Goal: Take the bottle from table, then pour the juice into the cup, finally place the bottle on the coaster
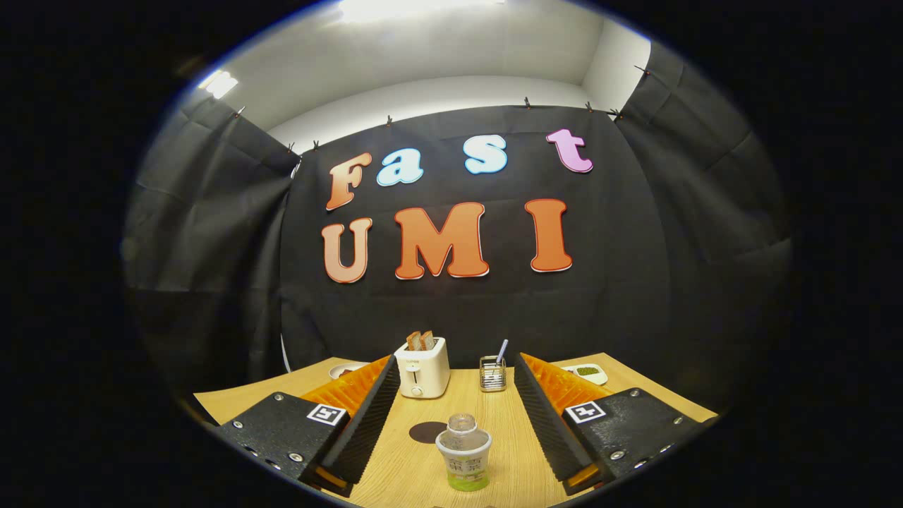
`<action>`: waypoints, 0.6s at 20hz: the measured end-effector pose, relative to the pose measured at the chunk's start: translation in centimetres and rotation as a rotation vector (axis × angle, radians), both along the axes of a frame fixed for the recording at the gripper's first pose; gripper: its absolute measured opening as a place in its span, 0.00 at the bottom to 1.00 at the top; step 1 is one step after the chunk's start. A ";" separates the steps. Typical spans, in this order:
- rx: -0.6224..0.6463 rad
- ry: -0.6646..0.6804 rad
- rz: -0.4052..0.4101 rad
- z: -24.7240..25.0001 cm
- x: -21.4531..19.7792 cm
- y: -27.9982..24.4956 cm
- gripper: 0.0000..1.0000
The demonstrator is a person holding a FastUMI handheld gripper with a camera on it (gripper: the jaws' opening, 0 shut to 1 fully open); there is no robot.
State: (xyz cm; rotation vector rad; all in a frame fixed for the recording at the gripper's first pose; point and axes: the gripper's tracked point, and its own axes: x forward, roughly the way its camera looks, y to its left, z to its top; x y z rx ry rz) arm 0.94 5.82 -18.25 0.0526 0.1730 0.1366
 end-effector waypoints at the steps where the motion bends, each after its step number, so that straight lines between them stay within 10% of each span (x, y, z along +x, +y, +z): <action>1: -0.012 0.017 0.002 -1.2 -0.1 0.2 0.97; 12: 0.020 0.211 -0.031 -11.4 -0.4 0.4 0.97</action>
